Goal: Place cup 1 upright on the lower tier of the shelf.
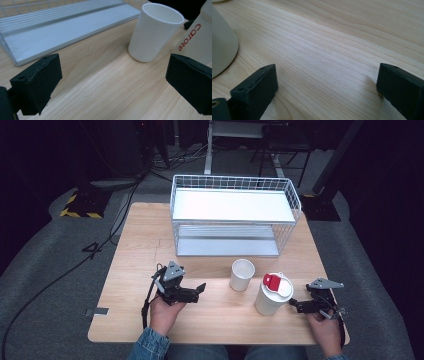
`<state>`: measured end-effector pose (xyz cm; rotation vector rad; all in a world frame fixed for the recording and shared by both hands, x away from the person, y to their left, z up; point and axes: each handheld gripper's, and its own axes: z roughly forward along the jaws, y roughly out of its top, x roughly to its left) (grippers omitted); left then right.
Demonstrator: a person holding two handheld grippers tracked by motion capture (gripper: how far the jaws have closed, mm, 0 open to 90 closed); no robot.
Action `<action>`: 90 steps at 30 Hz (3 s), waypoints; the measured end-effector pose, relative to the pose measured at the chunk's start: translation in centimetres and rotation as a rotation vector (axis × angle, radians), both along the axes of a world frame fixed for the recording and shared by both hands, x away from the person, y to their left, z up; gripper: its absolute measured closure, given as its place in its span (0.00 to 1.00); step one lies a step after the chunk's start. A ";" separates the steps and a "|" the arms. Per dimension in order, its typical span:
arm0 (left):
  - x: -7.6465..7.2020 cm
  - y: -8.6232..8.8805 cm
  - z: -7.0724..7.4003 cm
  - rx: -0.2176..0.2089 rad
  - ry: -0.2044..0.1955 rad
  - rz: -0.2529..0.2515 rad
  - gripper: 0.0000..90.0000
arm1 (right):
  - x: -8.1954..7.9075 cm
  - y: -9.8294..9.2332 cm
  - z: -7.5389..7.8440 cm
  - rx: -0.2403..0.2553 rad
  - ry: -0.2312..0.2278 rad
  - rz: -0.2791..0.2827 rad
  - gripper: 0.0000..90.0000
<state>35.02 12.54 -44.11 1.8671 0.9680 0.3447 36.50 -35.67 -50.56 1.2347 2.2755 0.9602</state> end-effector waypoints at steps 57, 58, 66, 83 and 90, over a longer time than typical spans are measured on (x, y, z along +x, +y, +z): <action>3.3 -13.6 -5.3 0.032 -0.048 -0.026 0.06 | 0.0 0.0 0.0 -0.001 0.001 -0.012 0.04; 3.4 -13.7 -5.4 0.033 -0.048 -0.026 0.06 | 0.0 0.0 0.0 -0.001 0.001 -0.012 0.04; 3.8 -14.7 -5.7 0.064 -0.036 -0.022 0.08 | 0.0 0.0 0.0 -0.001 0.001 -0.012 0.04; 4.0 -15.1 -5.7 0.049 -0.055 -0.036 0.23 | 0.0 0.0 0.0 -0.001 0.001 -0.012 0.04; 3.9 -15.2 -5.6 0.071 -0.067 -0.030 0.24 | 0.0 0.0 0.0 -0.001 0.001 -0.012 0.04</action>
